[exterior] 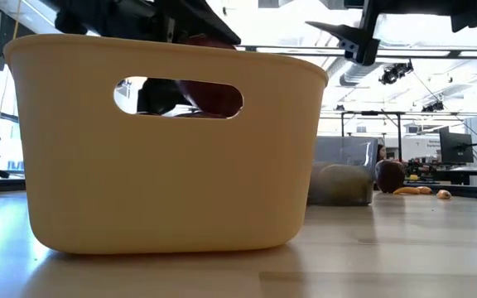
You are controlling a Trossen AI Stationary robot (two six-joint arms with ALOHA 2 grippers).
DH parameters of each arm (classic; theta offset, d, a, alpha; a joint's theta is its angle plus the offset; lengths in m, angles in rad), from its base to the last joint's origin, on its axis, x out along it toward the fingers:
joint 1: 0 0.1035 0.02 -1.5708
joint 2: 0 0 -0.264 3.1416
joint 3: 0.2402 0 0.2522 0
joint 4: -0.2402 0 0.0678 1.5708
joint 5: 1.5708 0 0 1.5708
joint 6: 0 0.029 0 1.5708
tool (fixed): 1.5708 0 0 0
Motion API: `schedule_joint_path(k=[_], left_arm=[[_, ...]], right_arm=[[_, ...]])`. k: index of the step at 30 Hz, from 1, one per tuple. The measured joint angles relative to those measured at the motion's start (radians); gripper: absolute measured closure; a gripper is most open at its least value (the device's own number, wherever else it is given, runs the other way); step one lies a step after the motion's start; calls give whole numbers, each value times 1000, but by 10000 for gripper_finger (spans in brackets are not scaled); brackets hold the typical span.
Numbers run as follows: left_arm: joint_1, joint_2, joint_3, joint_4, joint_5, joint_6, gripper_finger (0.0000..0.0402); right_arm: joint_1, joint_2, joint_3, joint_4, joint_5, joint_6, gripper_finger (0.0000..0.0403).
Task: Sort produce into baskets
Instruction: Put the apple into the yellow bin
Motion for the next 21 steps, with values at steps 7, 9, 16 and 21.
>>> schedule_joint_path(k=[7,9,16,21], left_arm=[[38,0,0,9,179,34,43],[50,-5,0,8,207,22,41],[105,-189,0,-1,129,157,39],[164,-404,1,-131,-52,274,39]], right_arm=[[1,0,0,0,23,-7,13],[1,0,0,10,23,-10,13],[-16,-30,0,201,35,-101,13],[-55,-85,0,122,136,-87,13]])
